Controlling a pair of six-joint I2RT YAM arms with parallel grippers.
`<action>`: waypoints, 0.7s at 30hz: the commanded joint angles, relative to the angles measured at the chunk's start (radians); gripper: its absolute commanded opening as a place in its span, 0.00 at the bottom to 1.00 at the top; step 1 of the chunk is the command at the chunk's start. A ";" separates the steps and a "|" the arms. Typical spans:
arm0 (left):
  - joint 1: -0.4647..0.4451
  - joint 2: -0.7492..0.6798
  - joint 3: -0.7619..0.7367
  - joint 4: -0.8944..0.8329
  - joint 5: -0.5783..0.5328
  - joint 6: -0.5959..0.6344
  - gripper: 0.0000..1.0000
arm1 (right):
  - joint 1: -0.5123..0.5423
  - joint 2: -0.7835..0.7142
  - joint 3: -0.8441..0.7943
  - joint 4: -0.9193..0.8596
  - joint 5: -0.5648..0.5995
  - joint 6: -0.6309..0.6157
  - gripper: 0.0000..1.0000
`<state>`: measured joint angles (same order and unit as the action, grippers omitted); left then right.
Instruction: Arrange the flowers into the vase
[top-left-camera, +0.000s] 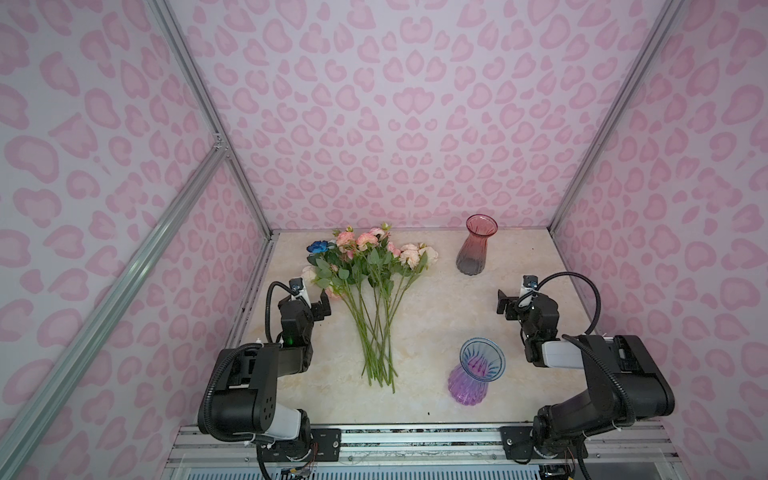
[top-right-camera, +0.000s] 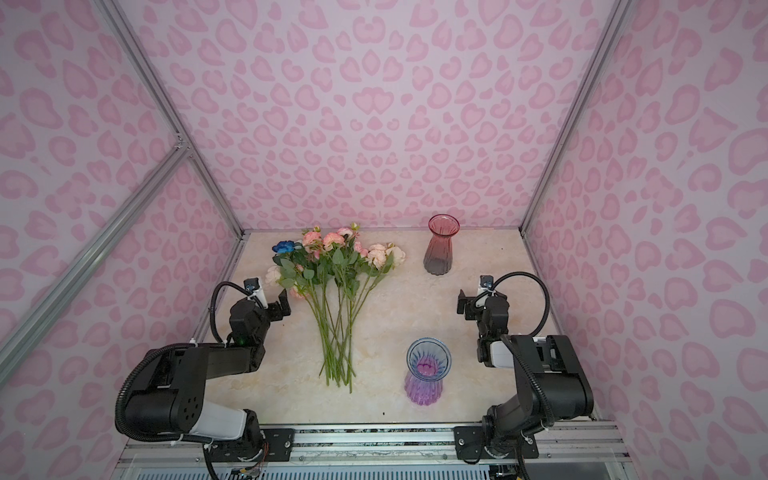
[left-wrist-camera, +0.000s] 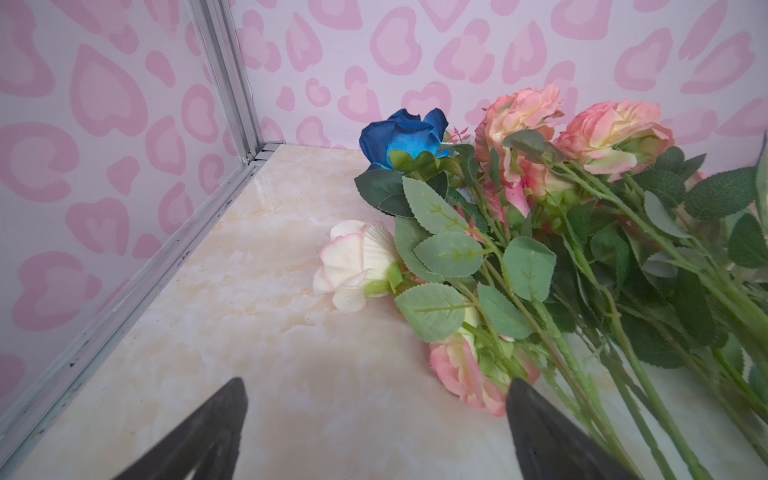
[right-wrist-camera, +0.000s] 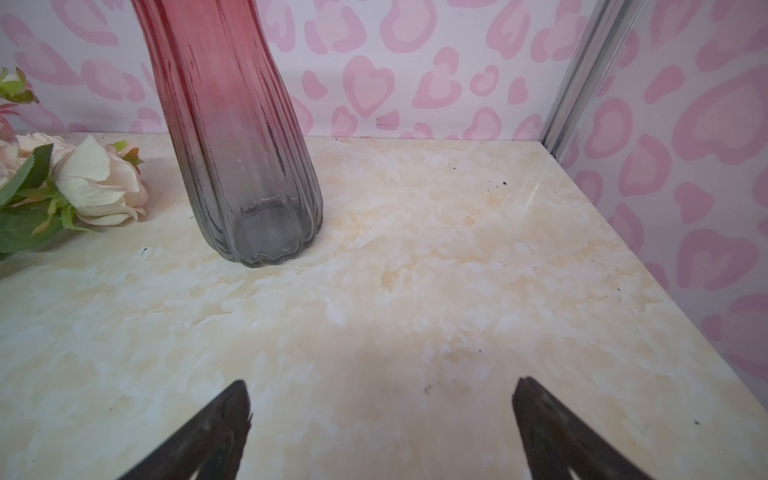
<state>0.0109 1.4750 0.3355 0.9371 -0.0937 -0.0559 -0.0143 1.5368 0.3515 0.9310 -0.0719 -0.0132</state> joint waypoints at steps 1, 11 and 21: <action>0.000 -0.001 0.001 0.024 0.000 0.005 0.98 | 0.001 0.000 0.000 0.014 0.000 0.003 1.00; 0.011 0.001 0.008 0.014 0.021 -0.001 0.98 | 0.000 -0.001 -0.001 0.014 0.000 0.004 1.00; -0.050 -0.156 0.143 -0.314 -0.016 0.061 0.98 | 0.023 -0.150 0.212 -0.485 0.243 0.066 1.00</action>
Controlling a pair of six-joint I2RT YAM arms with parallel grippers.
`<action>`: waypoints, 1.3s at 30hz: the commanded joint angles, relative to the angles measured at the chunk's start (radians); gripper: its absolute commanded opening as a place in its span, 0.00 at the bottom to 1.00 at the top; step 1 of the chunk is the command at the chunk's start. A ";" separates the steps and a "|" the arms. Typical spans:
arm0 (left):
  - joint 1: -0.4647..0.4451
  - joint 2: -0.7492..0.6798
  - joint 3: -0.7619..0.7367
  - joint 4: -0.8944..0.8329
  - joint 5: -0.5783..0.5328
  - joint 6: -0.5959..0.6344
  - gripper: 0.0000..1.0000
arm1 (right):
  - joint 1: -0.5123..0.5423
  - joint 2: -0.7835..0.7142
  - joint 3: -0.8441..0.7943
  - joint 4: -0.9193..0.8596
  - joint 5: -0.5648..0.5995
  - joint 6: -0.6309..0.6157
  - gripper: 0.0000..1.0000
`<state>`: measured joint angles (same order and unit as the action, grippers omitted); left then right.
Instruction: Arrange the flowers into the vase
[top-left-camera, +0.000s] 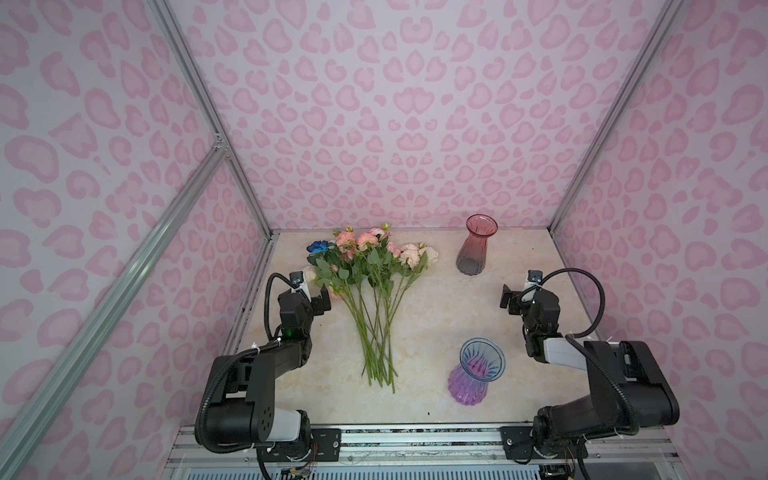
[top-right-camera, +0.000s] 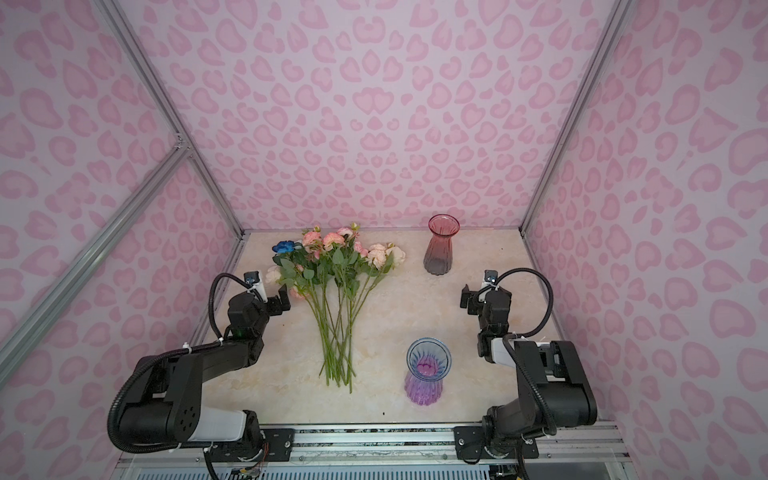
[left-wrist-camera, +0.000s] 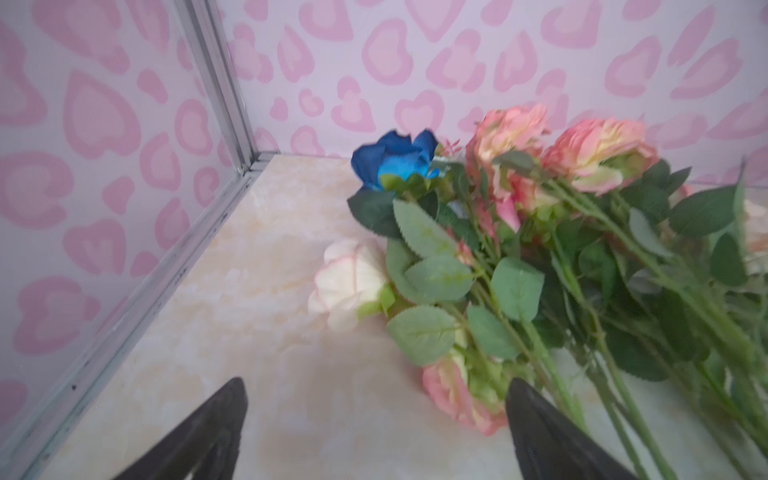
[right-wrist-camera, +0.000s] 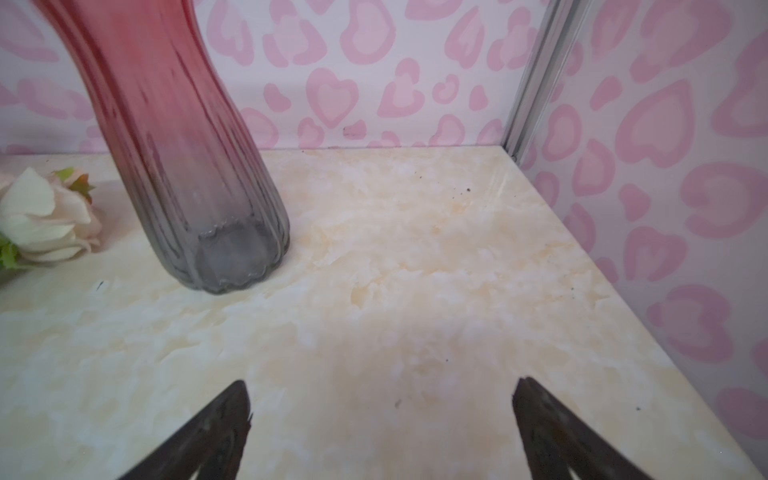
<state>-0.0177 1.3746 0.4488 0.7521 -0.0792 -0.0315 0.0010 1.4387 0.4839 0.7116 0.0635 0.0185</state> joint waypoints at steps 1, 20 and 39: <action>-0.036 -0.103 0.031 -0.151 -0.045 0.040 0.98 | 0.015 -0.089 0.119 -0.358 0.141 0.044 1.00; -0.096 -0.710 0.375 -1.016 0.106 -0.755 0.98 | 0.070 -0.456 0.680 -1.396 -0.299 0.539 0.99; -0.098 -0.661 0.375 -1.208 0.454 -0.729 0.78 | 0.363 -0.293 0.951 -1.806 0.338 0.393 0.24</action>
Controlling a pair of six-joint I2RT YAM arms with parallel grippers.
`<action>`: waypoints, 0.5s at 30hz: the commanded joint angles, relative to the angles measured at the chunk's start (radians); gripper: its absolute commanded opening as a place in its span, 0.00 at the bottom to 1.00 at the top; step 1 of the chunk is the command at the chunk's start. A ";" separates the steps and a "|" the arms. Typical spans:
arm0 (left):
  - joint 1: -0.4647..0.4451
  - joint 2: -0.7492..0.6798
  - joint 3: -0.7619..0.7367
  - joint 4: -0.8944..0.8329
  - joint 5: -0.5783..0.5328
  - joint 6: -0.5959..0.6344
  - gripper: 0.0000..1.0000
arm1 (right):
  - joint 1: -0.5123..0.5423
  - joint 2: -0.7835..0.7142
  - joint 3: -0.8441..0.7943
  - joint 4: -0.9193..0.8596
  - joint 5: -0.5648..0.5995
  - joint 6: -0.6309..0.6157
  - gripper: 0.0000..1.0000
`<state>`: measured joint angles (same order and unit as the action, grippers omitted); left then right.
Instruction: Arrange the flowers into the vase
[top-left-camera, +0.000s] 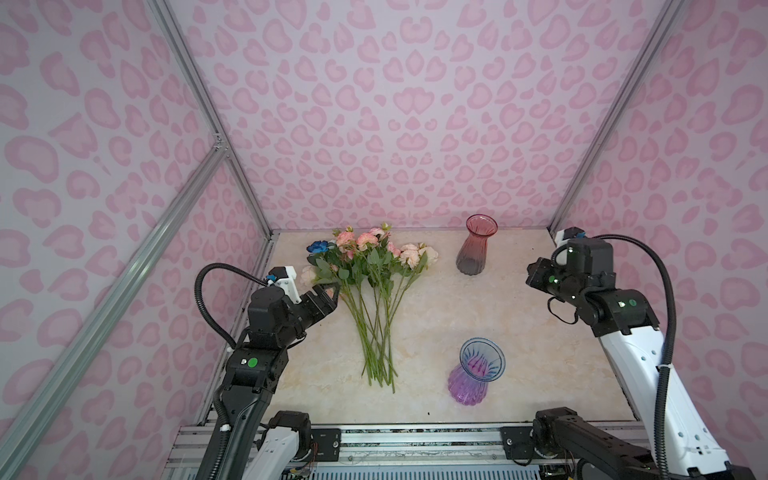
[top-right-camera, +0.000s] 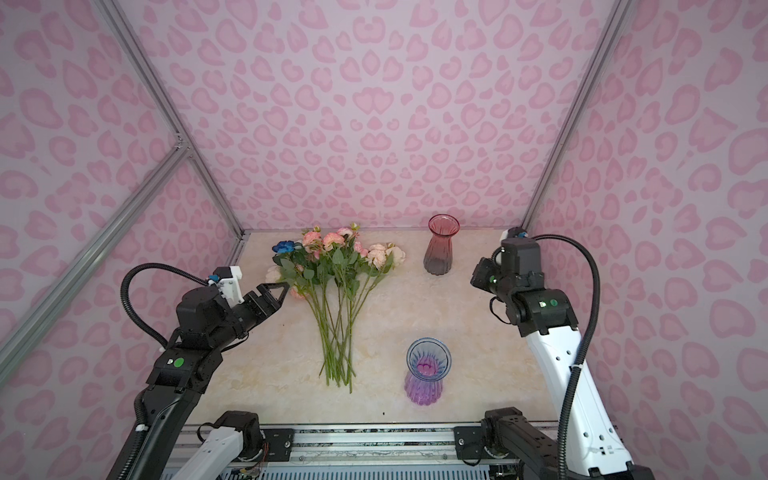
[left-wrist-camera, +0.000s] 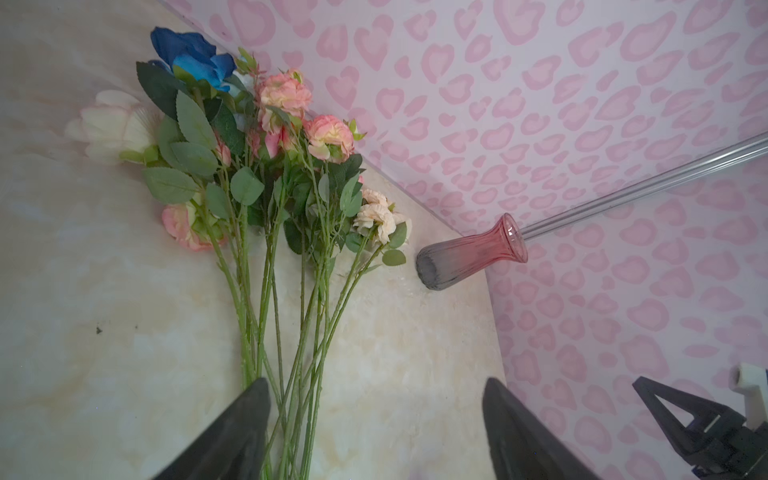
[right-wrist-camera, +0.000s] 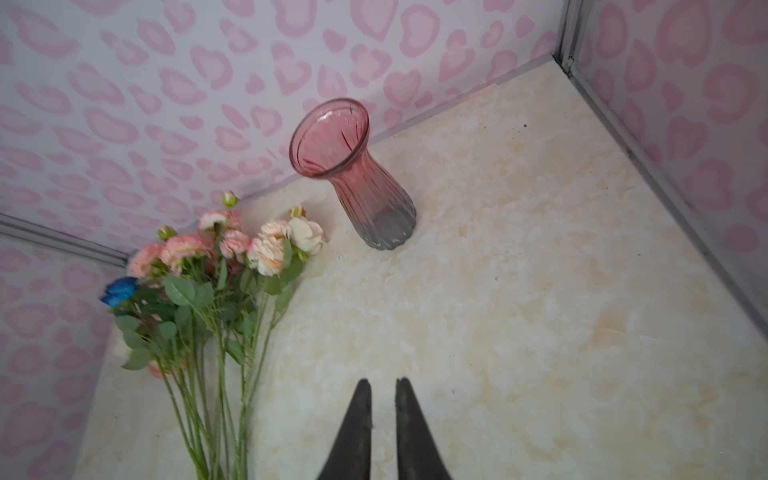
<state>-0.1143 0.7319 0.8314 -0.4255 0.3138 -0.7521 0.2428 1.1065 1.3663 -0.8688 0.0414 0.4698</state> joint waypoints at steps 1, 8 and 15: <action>-0.002 -0.028 -0.015 -0.028 0.062 -0.010 0.77 | 0.156 0.058 0.105 -0.285 0.381 -0.046 0.25; -0.012 -0.043 -0.061 -0.031 0.071 0.002 0.71 | 0.209 0.000 0.144 -0.447 0.076 0.054 0.34; -0.040 -0.034 -0.089 -0.039 0.094 0.023 0.69 | 0.268 -0.080 0.000 -0.520 -0.108 0.106 0.38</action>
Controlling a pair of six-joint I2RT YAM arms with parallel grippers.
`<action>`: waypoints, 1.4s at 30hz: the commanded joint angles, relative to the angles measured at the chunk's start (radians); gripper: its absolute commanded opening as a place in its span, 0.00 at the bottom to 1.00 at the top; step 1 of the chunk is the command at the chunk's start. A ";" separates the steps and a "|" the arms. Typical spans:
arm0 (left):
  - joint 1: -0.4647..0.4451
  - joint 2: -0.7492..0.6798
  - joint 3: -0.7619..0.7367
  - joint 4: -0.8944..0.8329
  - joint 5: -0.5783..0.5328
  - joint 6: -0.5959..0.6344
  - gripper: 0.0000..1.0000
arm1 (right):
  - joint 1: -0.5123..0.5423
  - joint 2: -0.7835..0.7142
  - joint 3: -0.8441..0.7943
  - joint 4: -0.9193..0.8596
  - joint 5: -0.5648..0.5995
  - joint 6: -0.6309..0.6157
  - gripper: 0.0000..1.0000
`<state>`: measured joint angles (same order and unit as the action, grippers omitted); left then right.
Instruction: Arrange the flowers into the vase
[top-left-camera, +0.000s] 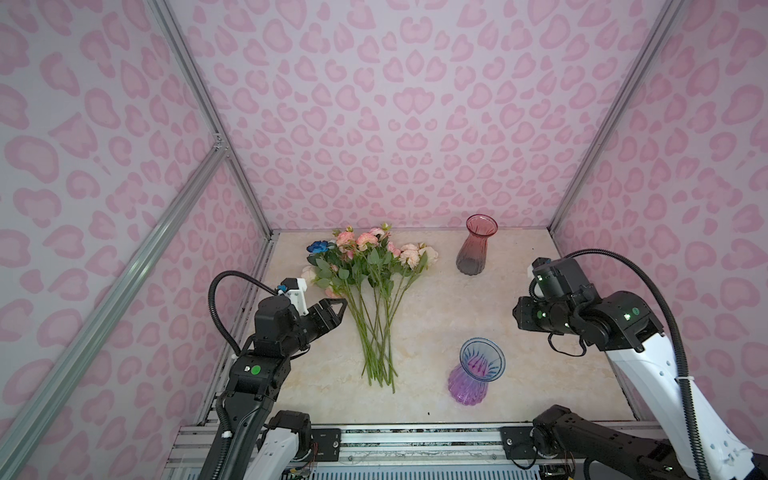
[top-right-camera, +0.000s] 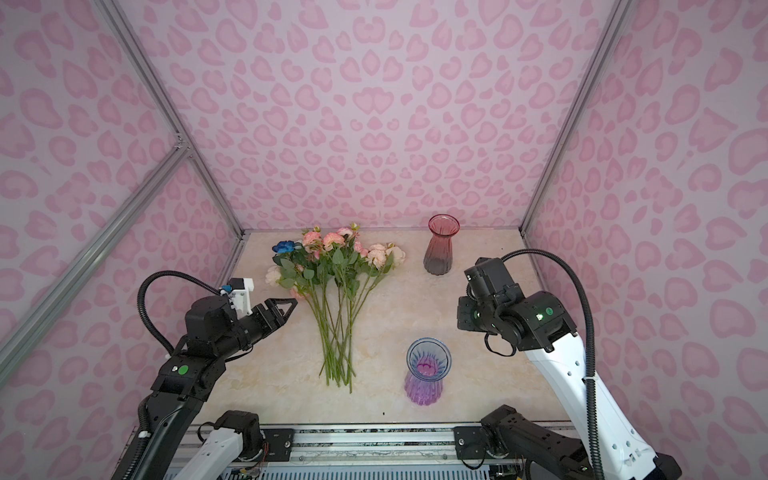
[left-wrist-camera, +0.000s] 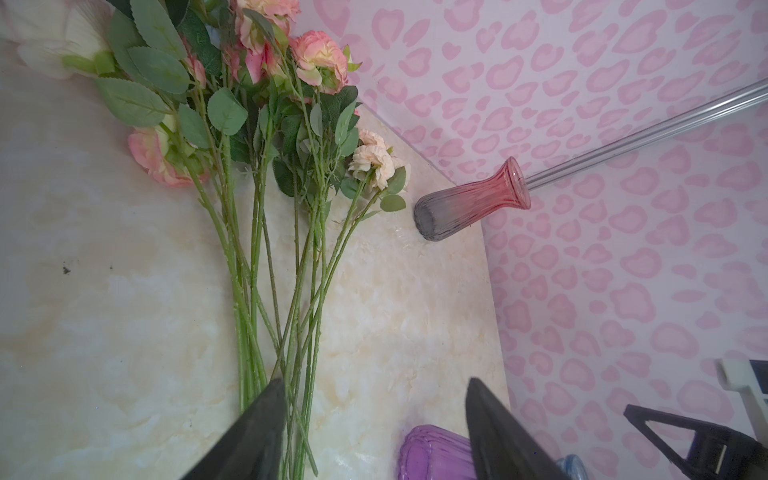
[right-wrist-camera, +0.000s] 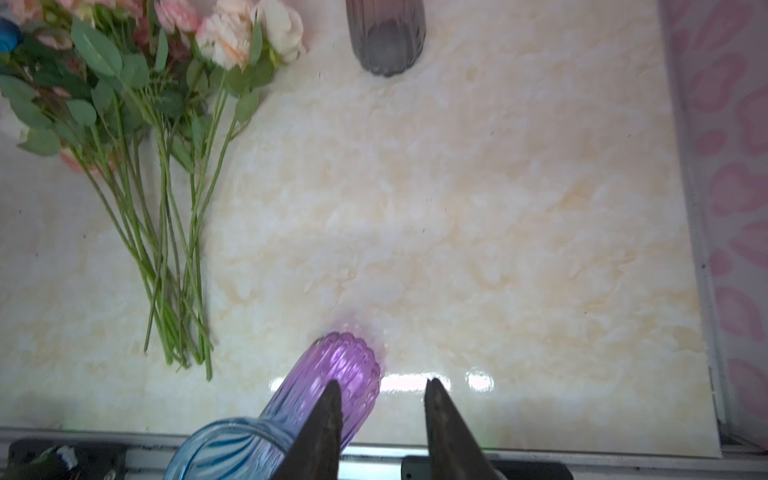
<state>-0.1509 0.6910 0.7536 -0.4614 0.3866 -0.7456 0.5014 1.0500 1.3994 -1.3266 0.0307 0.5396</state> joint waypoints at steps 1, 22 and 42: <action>-0.004 0.007 -0.019 -0.004 0.017 0.018 0.70 | 0.014 -0.027 -0.049 -0.071 -0.113 0.033 0.38; -0.006 0.034 -0.061 0.016 0.014 0.022 0.73 | 0.143 0.047 -0.097 -0.054 -0.177 0.024 0.44; -0.006 0.058 -0.068 0.034 0.006 -0.001 0.75 | 0.210 0.053 -0.204 0.032 -0.121 0.106 0.24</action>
<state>-0.1570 0.7532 0.6830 -0.4465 0.3927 -0.7437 0.7052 1.0943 1.2003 -1.3048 -0.1246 0.6369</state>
